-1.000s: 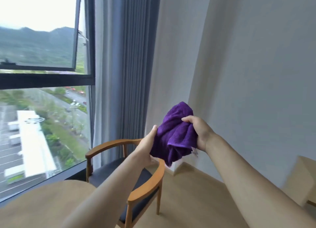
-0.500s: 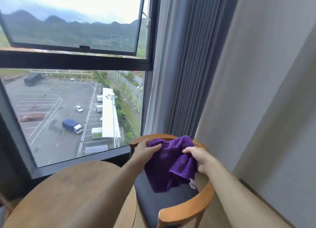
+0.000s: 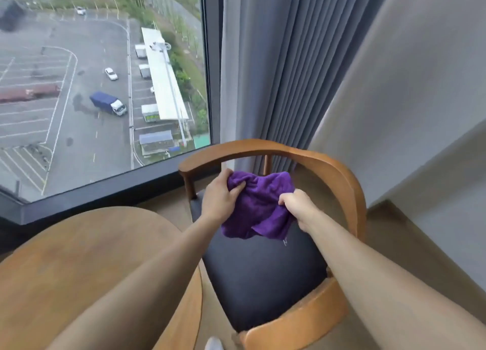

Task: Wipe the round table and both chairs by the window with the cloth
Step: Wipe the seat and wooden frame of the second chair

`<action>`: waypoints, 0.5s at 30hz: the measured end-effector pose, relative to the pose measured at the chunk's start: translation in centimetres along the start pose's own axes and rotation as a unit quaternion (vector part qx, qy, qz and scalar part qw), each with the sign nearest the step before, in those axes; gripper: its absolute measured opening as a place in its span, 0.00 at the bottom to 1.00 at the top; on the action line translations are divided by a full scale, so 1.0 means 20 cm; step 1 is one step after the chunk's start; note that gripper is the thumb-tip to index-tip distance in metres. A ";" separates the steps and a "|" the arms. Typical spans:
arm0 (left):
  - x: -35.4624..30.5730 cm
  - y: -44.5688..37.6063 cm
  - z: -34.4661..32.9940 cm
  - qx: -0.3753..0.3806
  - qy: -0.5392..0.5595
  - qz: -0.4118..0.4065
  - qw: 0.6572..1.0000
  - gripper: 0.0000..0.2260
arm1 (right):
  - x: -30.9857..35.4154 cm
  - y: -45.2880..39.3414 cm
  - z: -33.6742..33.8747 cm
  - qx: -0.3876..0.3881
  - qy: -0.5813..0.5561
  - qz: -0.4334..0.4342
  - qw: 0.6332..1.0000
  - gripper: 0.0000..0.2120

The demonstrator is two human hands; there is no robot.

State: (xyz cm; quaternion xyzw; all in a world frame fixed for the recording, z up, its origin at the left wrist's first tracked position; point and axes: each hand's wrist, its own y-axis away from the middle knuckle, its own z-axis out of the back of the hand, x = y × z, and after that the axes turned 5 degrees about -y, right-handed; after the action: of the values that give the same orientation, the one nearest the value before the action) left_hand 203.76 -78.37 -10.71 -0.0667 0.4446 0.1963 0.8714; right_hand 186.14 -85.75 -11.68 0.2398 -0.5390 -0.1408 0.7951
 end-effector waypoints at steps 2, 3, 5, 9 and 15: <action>0.12 -0.06 -0.11 0.004 -0.008 0.021 1.000 0.07 | -0.06 -0.12 -0.03 0.013 0.037 0.000 0.999 0.03; 0.19 -0.09 -0.17 0.004 -0.009 0.033 0.999 0.07 | -0.09 -0.20 -0.05 0.028 0.055 0.000 0.998 0.03; 0.33 -0.16 -0.27 -0.012 -0.004 0.054 0.998 0.08 | -0.16 -0.36 -0.08 0.075 0.086 0.000 0.993 0.05; 0.63 -0.36 -0.46 -0.058 -0.136 0.189 0.971 0.25 | -0.31 -0.73 -0.17 0.151 0.206 0.039 0.966 0.23; 0.88 -0.47 -0.92 -0.012 -0.352 0.174 0.919 0.30 | -0.59 -1.10 -0.30 0.091 0.337 0.093 0.932 0.18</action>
State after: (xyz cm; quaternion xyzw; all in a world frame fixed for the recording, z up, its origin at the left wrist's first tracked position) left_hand 203.03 -87.40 -36.40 0.0745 0.1108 0.3608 0.9230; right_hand 187.98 -97.26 -34.54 0.2932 -0.2694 0.0721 0.9145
